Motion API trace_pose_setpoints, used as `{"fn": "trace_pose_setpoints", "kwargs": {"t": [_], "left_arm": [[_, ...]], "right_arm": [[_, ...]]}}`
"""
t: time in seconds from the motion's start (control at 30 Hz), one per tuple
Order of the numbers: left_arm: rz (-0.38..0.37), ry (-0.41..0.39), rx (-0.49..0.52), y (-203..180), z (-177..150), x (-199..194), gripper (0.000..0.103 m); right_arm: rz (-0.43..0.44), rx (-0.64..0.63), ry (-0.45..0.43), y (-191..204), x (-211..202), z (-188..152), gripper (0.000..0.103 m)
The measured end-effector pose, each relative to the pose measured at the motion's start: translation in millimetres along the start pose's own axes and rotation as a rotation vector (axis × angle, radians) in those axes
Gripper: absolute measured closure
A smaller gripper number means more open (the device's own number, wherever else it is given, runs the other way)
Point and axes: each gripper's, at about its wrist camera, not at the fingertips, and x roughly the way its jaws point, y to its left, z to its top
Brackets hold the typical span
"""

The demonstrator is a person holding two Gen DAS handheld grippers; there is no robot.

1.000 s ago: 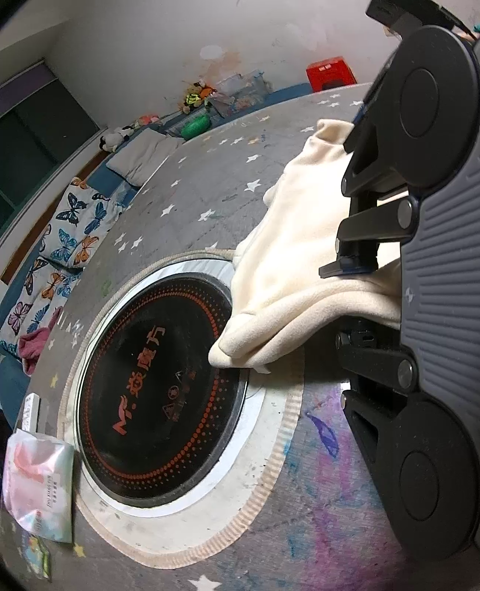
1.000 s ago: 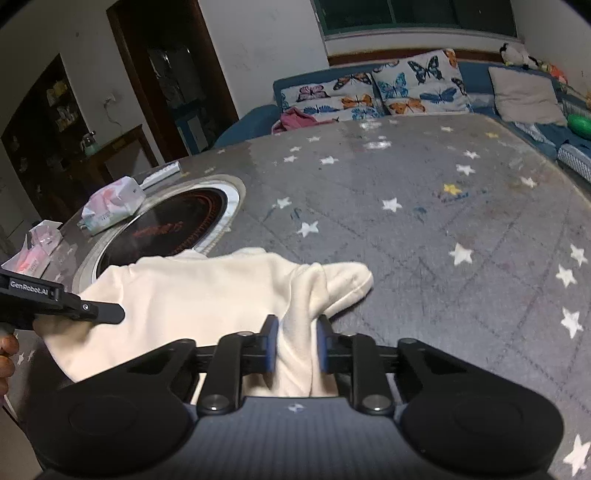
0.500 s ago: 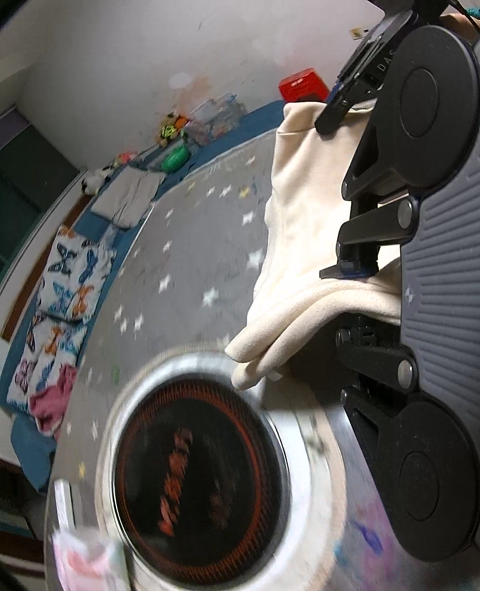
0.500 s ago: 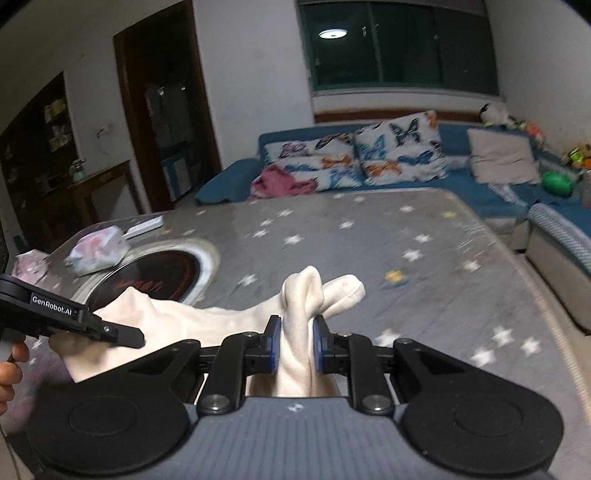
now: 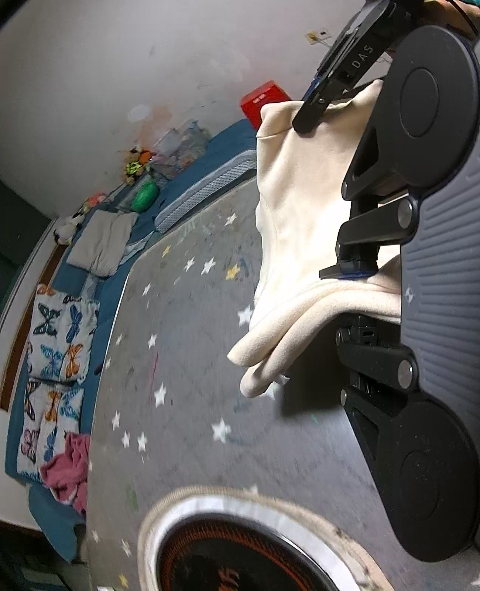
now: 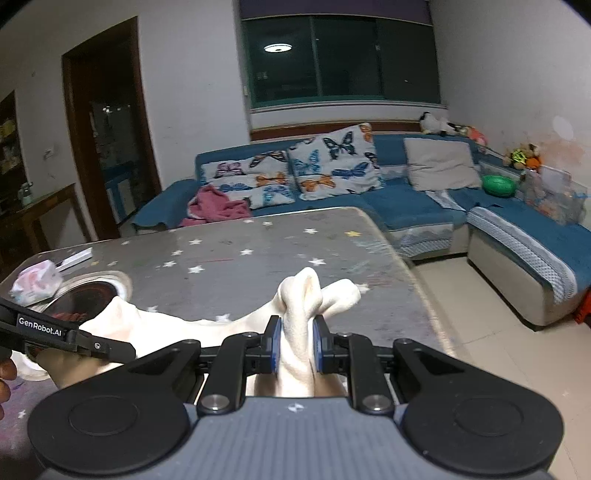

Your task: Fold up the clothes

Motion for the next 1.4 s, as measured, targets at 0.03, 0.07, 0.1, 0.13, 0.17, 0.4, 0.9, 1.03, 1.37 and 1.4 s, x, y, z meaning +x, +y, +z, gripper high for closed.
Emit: {"fn": "trace_pose_setpoints", "kwargs": {"t": [0.03,0.07,0.1,0.13,0.17,0.4,0.9,1.03,1.37,1.4], "left_arm": [[0.003,0.002,0.01,-4.5,1.0,4.1,0.087],[0.004,0.005,0.018,-8.7,1.9,8.3,0.087],[0.005,0.009,0.024,-11.8,2.6,12.3,0.087],[0.006,0.013,0.03,-14.7,3.2,16.3,0.087],[0.006,0.017,0.035,-17.6,3.9,20.3,0.087],[0.016,0.06,0.066,-31.5,2.1,45.7,0.087],[0.062,0.129,0.1,-34.1,-15.9,66.1,0.083],[0.074,0.128,0.107,-32.1,-16.6,63.7,0.073],[0.13,0.081,0.1,-22.5,-1.5,48.4,0.054],[0.128,0.078,0.097,-23.1,0.8,48.5,0.054]], "right_arm": [[-0.008,0.005,0.0,-5.0,0.8,0.5,0.087],[-0.016,0.009,0.001,-9.6,2.1,0.6,0.087],[-0.024,0.014,0.002,-14.1,3.5,0.6,0.087],[-0.033,0.019,0.003,-18.6,4.8,0.5,0.087],[-0.039,0.025,0.006,-22.5,6.4,-0.2,0.087],[-0.073,0.059,0.034,-44.8,16.9,-9.7,0.087],[-0.119,0.094,0.125,-74.1,39.1,-33.8,0.086],[-0.131,0.108,0.156,-81.6,46.8,-41.3,0.083],[-0.169,0.101,0.125,-87.3,38.6,-34.8,0.082],[-0.155,0.104,0.122,-86.3,39.4,-33.2,0.082]]}}
